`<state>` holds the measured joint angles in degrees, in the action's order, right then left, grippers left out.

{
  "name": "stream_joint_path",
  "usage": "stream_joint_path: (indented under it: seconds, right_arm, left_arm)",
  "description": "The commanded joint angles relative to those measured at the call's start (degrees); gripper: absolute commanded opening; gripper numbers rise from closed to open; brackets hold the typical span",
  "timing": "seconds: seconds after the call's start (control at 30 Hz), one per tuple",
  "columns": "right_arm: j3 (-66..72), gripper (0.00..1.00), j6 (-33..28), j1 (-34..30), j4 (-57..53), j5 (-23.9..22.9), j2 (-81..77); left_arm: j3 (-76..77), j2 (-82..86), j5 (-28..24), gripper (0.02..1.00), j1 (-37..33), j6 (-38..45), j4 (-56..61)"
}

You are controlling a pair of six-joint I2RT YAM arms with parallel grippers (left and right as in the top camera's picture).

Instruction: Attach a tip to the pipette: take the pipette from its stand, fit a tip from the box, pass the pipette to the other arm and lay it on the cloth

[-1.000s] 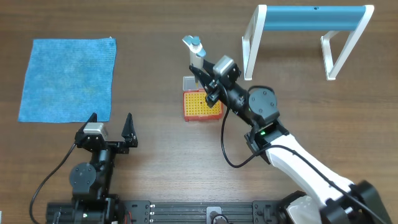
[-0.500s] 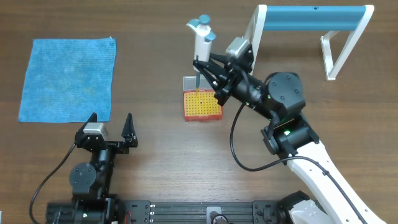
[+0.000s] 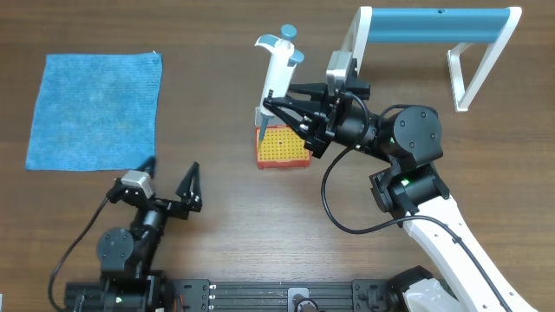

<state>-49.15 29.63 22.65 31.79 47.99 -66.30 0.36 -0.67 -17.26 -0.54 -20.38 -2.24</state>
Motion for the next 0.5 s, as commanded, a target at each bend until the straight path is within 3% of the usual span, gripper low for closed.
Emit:
stream_joint_path:
  seconds: [0.03,0.1,0.23,0.4,0.5]
  right_arm:
    - [-1.46,0.077,1.81,-0.28,-2.19,7.21,0.46]
    - [-1.44,0.075,1.84,-0.76,-3.1,11.26,0.42]
    - [-1.44,0.077,1.86,-1.16,-8.28,18.58,0.39]
    - [-1.44,0.077,1.64,-1.16,-12.26,22.95,0.02]
    - [-1.44,0.077,1.64,-1.16,-12.26,24.5,-0.35]
  left_arm:
    - [-0.04,0.48,-12.11,0.996,0.22,-31.76,6.32]
    - [-0.04,0.48,-12.35,0.996,0.24,-37.38,12.2]
    - [0.31,0.48,-19.3,0.996,0.24,-39.47,26.6]
    - [5.51,-1.07,-24.52,0.998,0.24,-46.84,26.27]
    - [10.93,-4.79,-28.13,0.996,0.24,-47.1,25.16]
